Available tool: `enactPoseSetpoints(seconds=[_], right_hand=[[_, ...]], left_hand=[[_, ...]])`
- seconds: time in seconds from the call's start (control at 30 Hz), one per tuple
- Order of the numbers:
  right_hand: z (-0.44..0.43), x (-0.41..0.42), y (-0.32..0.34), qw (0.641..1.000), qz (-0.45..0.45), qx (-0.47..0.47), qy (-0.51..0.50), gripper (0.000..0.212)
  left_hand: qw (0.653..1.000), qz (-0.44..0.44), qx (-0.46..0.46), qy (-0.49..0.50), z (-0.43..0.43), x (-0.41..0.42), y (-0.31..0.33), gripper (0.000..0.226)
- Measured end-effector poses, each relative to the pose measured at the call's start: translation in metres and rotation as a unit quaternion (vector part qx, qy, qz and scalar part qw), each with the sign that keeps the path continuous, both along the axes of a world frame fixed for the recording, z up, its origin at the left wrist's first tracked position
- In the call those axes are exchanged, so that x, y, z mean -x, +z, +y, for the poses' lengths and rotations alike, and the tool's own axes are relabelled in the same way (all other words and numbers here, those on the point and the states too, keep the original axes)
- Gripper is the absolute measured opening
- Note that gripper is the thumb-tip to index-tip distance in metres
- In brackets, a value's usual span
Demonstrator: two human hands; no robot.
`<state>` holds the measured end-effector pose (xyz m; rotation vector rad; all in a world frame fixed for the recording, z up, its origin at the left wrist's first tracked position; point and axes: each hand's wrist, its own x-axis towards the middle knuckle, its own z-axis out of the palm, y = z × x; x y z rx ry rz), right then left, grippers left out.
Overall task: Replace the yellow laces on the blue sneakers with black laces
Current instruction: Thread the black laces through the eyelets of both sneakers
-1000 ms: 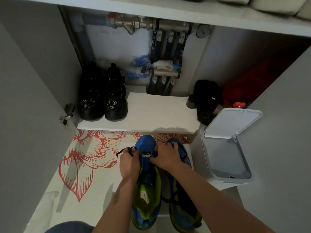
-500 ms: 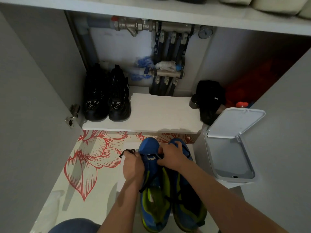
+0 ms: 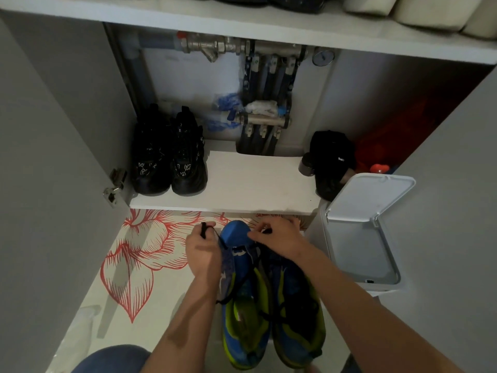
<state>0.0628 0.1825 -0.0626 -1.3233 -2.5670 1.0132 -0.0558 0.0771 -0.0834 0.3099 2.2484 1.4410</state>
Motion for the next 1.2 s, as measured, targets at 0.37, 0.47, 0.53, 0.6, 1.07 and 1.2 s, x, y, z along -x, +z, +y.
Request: enactPoseSetpoints(seconds=[0.37,0.47,0.53,0.6,1.07,1.2], right_hand=[[-0.002,-0.017,0.026,0.999,0.050,-0.003,0.018,0.013],[-0.005,-0.017,0.039,0.989,0.148,-0.018,-0.015,0.012],[-0.006,-0.016,0.037,0.984,0.097,-0.148,-0.011,0.019],[-0.011,-0.013,0.034,0.985,0.058,-0.159,0.029,0.030],[-0.084,0.023,0.005,0.907,-0.140,-0.096,0.386,0.029],[-0.074,0.028,0.011,0.936,-0.096,0.013,0.338,0.016]], left_hand=[[0.985,-0.056,-0.096,-0.134,-0.014,0.032,0.102,0.022],[0.977,-0.059,-0.132,-0.156,-0.022,0.031,0.119,0.021],[0.972,-0.058,-0.152,-0.170,-0.026,0.029,0.125,0.022],[0.968,-0.044,-0.169,-0.179,-0.026,0.028,0.126,0.027],[0.965,-0.033,-0.144,-0.218,0.002,0.031,0.116,0.026],[0.965,-0.067,-0.113,-0.228,0.003,0.034,0.110,0.025]])
